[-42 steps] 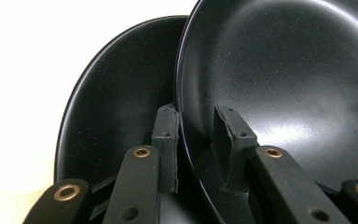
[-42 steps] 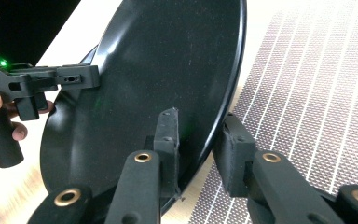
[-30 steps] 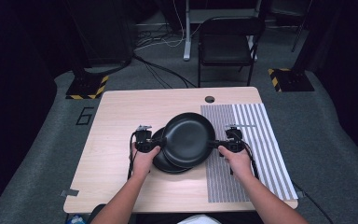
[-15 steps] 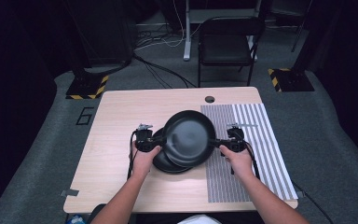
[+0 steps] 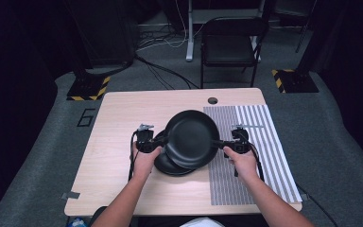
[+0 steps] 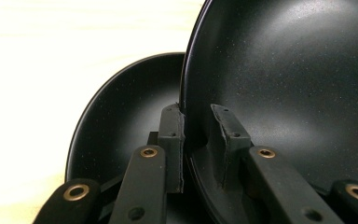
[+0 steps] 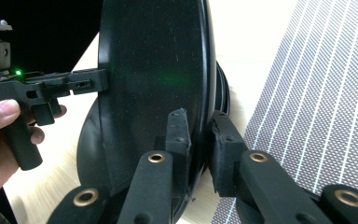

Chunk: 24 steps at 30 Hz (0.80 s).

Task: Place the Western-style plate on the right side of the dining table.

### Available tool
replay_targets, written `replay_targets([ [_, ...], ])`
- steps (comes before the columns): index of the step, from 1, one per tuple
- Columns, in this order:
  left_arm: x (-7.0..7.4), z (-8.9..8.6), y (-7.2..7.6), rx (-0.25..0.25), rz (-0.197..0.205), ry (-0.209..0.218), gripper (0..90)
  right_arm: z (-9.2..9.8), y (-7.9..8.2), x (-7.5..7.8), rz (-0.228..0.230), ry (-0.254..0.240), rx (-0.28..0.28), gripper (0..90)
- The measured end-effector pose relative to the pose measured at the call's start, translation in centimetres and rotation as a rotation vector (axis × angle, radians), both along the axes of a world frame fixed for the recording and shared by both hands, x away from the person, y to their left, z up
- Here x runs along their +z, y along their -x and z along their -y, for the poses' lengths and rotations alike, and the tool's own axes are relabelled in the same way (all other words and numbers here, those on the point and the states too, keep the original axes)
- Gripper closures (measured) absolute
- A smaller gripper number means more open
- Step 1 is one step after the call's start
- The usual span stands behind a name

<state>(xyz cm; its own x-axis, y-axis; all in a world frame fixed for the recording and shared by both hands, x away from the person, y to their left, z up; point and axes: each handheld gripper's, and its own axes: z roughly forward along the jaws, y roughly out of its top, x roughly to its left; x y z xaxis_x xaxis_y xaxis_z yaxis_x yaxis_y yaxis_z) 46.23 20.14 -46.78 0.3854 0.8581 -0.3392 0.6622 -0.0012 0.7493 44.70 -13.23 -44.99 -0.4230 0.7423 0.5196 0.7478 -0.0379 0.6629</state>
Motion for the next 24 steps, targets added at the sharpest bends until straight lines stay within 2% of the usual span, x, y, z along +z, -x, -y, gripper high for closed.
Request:
replay_targets([
  [8, 0.7, -0.1, 0.1, -0.004, 0.016, -0.011, 75.5, -0.1, 0.2, 0.9, 0.03, -0.006, 0.005, 80.1],
  [24, 2.6, 0.5, 0.1, -0.019, 0.048, -0.03, 75.8, 0.6, 0.5, 1.5, 0.034, -0.035, 0.001, 80.0],
])
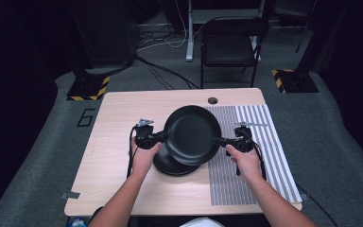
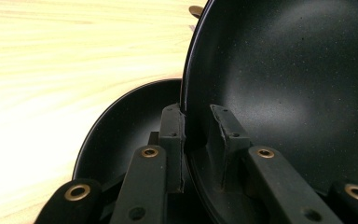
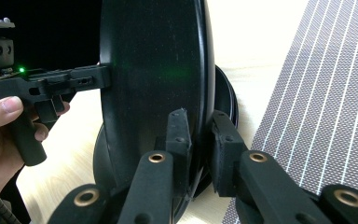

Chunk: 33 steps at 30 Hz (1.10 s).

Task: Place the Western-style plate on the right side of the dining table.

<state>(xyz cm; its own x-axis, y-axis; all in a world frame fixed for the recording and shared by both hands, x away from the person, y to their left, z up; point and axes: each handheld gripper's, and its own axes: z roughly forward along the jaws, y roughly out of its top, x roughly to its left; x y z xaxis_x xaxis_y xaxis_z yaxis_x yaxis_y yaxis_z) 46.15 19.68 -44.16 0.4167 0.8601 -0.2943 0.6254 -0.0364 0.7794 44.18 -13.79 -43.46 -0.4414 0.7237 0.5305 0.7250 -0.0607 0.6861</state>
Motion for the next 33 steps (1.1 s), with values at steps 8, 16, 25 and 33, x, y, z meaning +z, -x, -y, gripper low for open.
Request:
replay_targets([
  [8, 0.3, 0.6, 0.0, -0.008, 0.001, -0.005, 75.7, 0.5, 0.3, 0.3, 0.015, -0.002, -0.005, 79.9],
  [16, 0.6, 1.0, -0.1, -0.019, 0.004, -0.006, 75.7, 1.0, 0.7, 0.5, 0.021, -0.011, -0.011, 79.9],
  [25, 1.2, 1.5, -0.1, -0.025, 0.013, -0.006, 75.8, 1.5, 0.9, 0.7, 0.026, -0.021, -0.021, 79.8],
  [33, 1.3, 2.0, -0.2, -0.035, 0.017, -0.008, 75.8, 1.9, 1.2, 0.8, 0.031, -0.023, -0.029, 79.8],
])
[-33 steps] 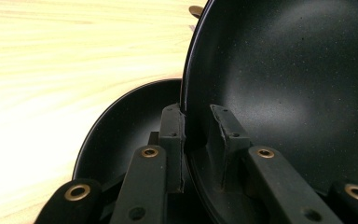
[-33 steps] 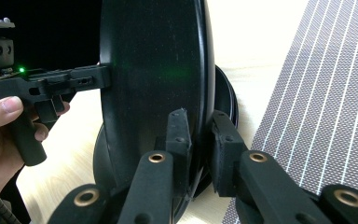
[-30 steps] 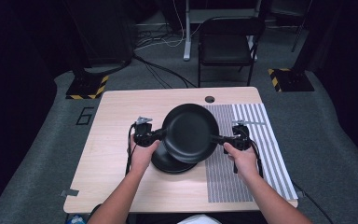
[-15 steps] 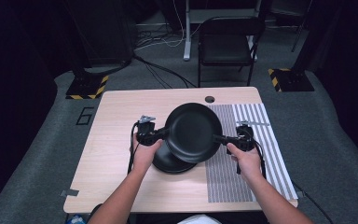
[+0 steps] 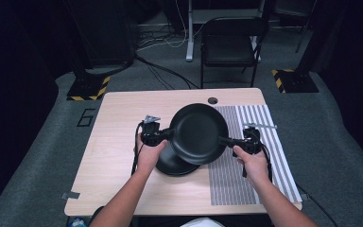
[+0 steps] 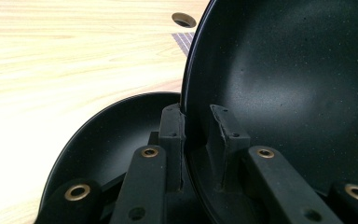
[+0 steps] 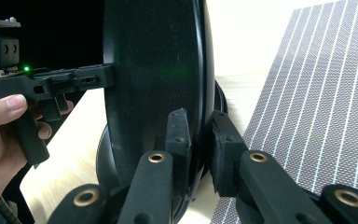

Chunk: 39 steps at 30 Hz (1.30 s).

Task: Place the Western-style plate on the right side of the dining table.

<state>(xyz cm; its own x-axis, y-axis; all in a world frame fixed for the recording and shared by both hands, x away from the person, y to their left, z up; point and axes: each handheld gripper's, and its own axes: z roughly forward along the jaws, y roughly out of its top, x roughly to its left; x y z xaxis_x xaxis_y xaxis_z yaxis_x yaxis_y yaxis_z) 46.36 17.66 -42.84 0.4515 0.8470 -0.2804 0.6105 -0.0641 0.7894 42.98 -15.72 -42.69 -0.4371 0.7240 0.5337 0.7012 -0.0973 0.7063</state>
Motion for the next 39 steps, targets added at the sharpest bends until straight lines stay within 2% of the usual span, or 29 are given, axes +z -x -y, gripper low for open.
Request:
replay_targets([
  [16, 0.7, 1.5, -0.4, -0.036, 0.009, 0.007, 76.1, 1.5, 0.6, 0.5, 0.013, -0.01, -0.034, 79.9],
  [39, 0.9, 3.7, -1.0, -0.081, 0.009, 0.011, 76.4, 3.6, 1.4, 0.6, 0.023, -0.016, -0.08, 80.1],
])
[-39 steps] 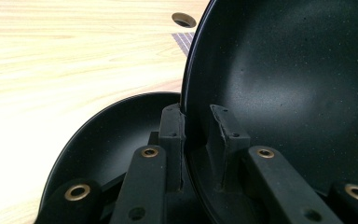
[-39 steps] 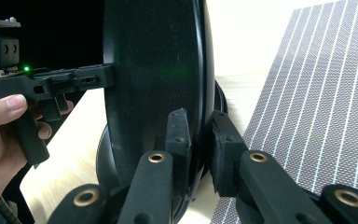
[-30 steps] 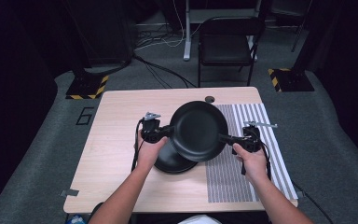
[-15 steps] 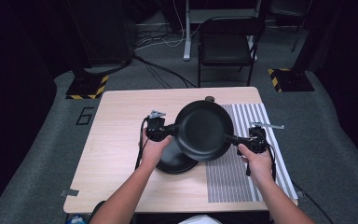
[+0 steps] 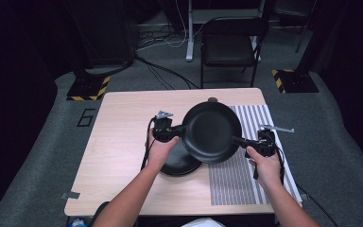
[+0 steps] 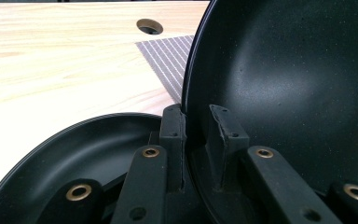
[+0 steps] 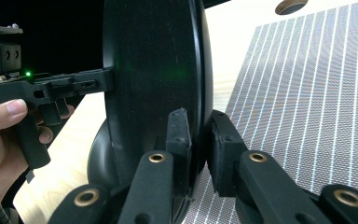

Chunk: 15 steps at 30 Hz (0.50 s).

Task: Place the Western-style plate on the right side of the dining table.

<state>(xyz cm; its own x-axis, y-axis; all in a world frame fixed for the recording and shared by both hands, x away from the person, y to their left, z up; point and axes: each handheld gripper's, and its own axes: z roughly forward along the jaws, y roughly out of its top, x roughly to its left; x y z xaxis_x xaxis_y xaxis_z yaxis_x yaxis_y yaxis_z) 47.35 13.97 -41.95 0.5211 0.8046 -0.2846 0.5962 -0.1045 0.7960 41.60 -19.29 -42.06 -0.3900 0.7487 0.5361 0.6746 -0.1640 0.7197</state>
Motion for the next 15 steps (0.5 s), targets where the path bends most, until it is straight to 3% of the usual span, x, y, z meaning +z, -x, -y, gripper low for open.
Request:
replay_targets([
  [15, 0.0, 1.9, -0.3, -0.048, 0.004, 0.005, 76.5, 1.9, 0.9, 0.4, 0.014, -0.005, -0.043, 80.6],
])
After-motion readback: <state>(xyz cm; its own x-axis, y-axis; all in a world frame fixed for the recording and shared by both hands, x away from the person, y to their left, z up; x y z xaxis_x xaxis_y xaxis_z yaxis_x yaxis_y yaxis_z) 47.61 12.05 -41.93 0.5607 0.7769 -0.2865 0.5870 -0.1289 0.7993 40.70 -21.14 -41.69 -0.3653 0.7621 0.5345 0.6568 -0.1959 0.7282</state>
